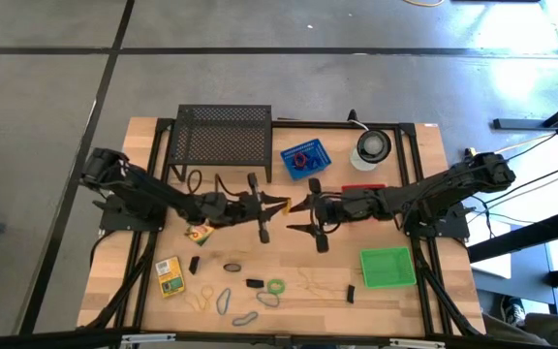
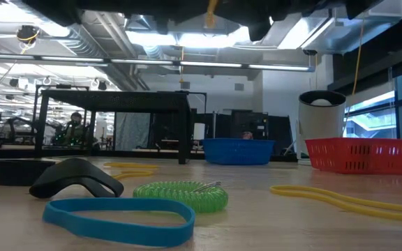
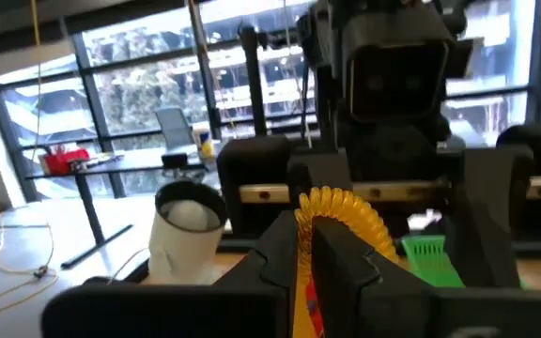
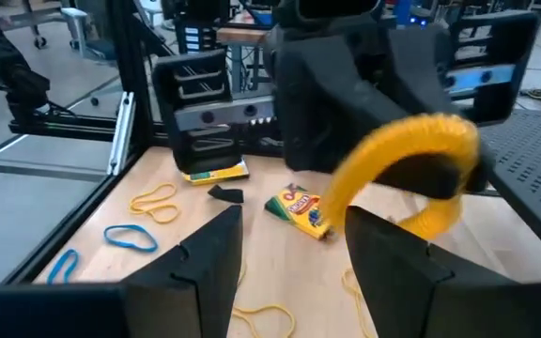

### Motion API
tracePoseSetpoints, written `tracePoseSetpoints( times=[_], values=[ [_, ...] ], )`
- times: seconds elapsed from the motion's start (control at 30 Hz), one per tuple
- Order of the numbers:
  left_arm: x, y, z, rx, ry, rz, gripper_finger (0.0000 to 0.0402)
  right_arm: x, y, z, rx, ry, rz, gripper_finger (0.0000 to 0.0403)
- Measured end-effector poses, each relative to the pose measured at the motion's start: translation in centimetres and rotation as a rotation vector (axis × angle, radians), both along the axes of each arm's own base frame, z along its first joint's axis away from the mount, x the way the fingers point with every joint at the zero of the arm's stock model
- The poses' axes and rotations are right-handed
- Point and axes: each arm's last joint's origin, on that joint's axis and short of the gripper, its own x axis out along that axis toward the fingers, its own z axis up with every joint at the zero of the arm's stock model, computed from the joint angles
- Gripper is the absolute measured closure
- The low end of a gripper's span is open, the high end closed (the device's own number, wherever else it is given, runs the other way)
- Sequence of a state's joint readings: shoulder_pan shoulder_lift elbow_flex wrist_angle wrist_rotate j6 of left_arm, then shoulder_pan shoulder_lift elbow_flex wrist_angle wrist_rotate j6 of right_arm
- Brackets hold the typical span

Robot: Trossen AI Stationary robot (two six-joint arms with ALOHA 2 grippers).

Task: Pick & Place Office Desk Supplies
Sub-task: Put the yellow wrist coil into the blue bin

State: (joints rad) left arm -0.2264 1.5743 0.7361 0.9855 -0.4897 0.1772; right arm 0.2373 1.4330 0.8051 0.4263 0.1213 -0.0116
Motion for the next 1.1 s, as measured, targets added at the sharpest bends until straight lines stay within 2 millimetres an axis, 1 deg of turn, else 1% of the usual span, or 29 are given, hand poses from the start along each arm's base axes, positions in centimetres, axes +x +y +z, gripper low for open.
tracePoseSetpoints(
  times=[0.2, 0.53, 0.63, 0.7, 0.8, 1.03, 1.1],
  values=[
    [0.48, 0.48, -0.45, -0.025, -0.021, -0.056, 0.0382, 0.13, -0.19, -0.22, -0.017, 0.004, -0.075, 0.0213],
    [0.73, 0.75, -0.85, -0.024, -0.017, -0.052, 0.0382, 0.67, -0.09, -0.68, -0.011, -0.016, -0.086, 0.0213],
    [0.73, 0.72, -0.88, -0.022, -0.013, -0.052, 0.0382, 0.67, -0.11, -0.72, -0.001, -0.014, -0.101, 0.0223],
    [0.73, 0.72, -0.89, -0.023, -0.013, -0.053, 0.0382, 0.68, -0.12, -0.71, 0.014, -0.014, -0.107, 0.0239],
    [0.73, 0.68, -0.90, -0.023, -0.012, -0.056, 0.0382, 0.68, -0.15, -0.71, 0.033, -0.013, -0.115, 0.0274],
    [0.66, 0.25, -0.90, -0.021, -0.011, -0.070, 0.0382, 0.66, -0.16, -0.79, 0.035, -0.005, -0.119, 0.0380],
    [0.63, 0.14, -0.90, -0.022, -0.011, -0.066, 0.0380, 0.65, -0.16, -0.83, 0.037, 0.000, -0.119, 0.0389]
  ],
)
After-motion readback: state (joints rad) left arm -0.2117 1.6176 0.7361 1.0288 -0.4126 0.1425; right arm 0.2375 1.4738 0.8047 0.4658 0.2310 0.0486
